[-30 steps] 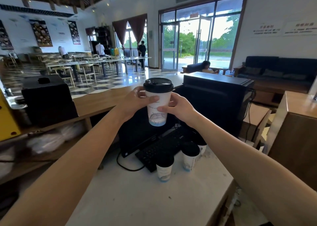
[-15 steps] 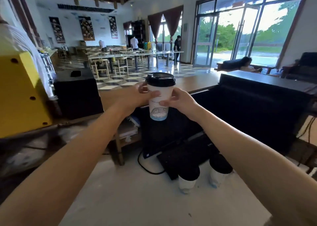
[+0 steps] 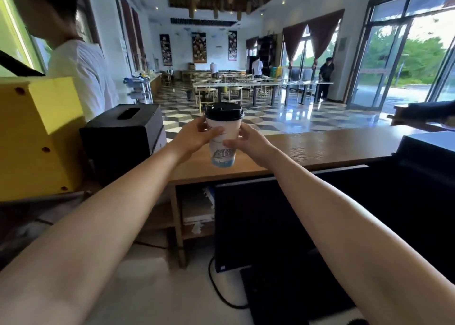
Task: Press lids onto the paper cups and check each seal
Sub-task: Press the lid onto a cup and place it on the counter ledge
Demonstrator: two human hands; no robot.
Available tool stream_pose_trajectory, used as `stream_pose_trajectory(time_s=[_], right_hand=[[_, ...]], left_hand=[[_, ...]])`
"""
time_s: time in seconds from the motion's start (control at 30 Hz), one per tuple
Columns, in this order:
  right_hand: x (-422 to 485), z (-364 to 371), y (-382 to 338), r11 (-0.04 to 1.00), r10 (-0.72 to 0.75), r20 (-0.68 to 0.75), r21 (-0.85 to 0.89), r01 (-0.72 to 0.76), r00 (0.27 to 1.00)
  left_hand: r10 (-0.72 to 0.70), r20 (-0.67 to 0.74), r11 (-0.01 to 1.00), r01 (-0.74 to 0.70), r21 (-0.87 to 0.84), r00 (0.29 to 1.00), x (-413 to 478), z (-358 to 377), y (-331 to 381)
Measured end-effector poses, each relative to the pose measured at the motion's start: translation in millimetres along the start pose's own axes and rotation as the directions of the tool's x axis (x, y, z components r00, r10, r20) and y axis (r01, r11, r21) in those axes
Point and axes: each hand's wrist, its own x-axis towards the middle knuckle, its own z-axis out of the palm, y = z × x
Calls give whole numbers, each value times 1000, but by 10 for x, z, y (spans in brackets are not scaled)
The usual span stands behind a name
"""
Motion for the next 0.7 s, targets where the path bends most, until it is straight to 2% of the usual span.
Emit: stream_pose_trajectory(time_s=[0.23,0.4,0.57,0.7], right_hand=[[230,3,422,1000,-20,35,12,20,999],[199,46,486,1000,-6,22,14,6,1000],[114,83,319,987,69,-59,-138,-76,996],[-22,163,166,984,59,-121,-160,-78,991]], left_hand=[[-5,-84,1000,5,2,996,166,125,-446],[-20,-77,1000,21,18,997,148,178,-458],[-93,-28,995,94,30,995,101,131,-318],[-69,-43,996,71,45,997,38,69,-258]])
